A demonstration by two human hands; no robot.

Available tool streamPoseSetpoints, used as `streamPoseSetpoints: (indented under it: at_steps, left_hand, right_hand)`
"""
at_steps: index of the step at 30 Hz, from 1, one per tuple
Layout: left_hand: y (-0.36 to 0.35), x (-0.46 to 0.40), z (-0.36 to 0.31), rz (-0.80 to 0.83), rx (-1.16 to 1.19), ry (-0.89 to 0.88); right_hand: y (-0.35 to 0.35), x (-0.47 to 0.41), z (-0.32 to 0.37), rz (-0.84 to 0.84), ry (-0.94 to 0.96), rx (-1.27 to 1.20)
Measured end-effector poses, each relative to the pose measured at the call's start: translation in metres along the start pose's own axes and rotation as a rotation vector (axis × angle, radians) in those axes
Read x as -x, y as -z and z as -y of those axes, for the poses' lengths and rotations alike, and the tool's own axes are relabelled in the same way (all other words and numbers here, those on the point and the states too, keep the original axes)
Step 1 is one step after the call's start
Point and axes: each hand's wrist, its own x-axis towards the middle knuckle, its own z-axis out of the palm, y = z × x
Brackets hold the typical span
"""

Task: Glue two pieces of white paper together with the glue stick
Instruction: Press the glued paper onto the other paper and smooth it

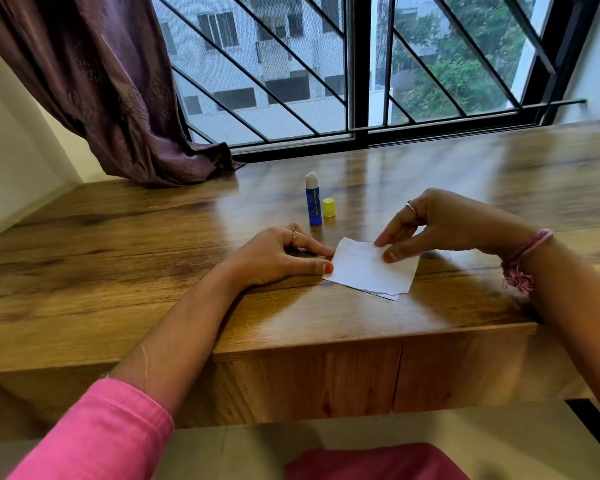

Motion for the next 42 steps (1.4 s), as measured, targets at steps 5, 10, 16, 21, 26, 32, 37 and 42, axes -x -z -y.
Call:
streamPoseSetpoints:
  at_steps: [5, 10, 16, 21, 26, 32, 37, 42]
  left_hand:
    - [0.0, 0.0, 0.0, -0.001, 0.003, 0.0]
    - [0.0, 0.001, 0.002, -0.015, 0.024, -0.011]
    - [0.0, 0.0, 0.001, -0.025, 0.031, -0.011]
    - [-0.001, 0.0, 0.001, -0.028, 0.026, -0.011]
    - [-0.001, 0.001, -0.001, -0.036, 0.012, -0.006]
    - [-0.001, 0.003, -0.001, -0.045, 0.011, -0.004]
    - [-0.003, 0.001, -0.002, -0.081, 0.027, -0.002]
    - [-0.003, 0.0, 0.001, -0.088, 0.037, -0.002]
  right_hand:
    - [0.0, -0.001, -0.002, 0.008, 0.01, 0.021]
    - [0.0, -0.001, -0.001, -0.011, 0.023, 0.06]
    - [-0.001, 0.0, 0.001, -0.066, 0.054, 0.015]
    - [0.0, -0.003, 0.0, -0.246, 0.113, -0.067]
    - [-0.011, -0.007, 0.003, -0.286, 0.178, 0.19]
    - [-0.027, -0.011, 0.006, -0.127, 0.297, 0.407]
    - [-0.037, -0.009, 0.006, -0.047, 0.318, 0.526]
    - [-0.039, -0.01, 0.002, -0.077, 0.297, 0.576]
